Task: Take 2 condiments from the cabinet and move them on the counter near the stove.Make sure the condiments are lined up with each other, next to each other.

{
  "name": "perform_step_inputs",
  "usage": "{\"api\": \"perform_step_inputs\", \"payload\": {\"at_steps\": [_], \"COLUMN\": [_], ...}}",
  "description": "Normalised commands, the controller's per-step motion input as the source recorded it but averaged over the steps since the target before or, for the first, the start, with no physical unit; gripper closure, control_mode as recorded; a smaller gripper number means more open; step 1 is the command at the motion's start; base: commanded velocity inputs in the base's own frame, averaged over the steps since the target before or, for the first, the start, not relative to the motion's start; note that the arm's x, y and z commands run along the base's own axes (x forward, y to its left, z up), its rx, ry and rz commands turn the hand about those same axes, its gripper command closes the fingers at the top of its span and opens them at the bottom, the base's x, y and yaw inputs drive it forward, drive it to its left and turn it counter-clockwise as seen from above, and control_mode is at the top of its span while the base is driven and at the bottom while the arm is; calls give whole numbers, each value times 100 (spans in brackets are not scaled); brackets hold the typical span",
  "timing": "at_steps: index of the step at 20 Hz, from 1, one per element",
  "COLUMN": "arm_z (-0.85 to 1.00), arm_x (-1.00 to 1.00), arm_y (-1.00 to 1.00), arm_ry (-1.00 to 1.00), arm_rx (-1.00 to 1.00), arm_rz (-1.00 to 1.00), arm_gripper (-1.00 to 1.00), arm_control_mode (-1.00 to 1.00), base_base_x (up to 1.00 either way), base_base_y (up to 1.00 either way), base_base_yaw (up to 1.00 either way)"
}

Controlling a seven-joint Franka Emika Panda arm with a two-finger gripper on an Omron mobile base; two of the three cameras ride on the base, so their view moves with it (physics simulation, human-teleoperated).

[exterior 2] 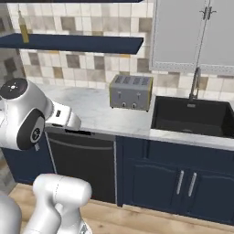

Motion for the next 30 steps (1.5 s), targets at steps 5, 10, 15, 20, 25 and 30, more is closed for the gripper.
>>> {"api": "perform_step_inputs", "payload": {"at_steps": [5, 10, 15, 20, 25, 30], "arm_z": [0, 0, 0, 0, 0, 0], "arm_x": [0, 0, 0, 0, 0, 0], "arm_y": [0, 0, 0, 0, 0, 0], "arm_ry": [0, 0, 0, 0, 0, 0], "arm_rx": [0, 0, 0, 0, 0, 0], "arm_rz": [0, 0, 0, 0, 0, 0], "arm_gripper": [-100, -100, -100, -100, -100, -100], "arm_control_mode": [100, 100, 100, 100, 100, 100], "base_base_x": [0, 13, 44, 50, 39, 57], "base_base_y": [77, 68, 62, 42, 31, 37], "base_base_yaw": [22, 17, 13, 13, 1, -1]}}
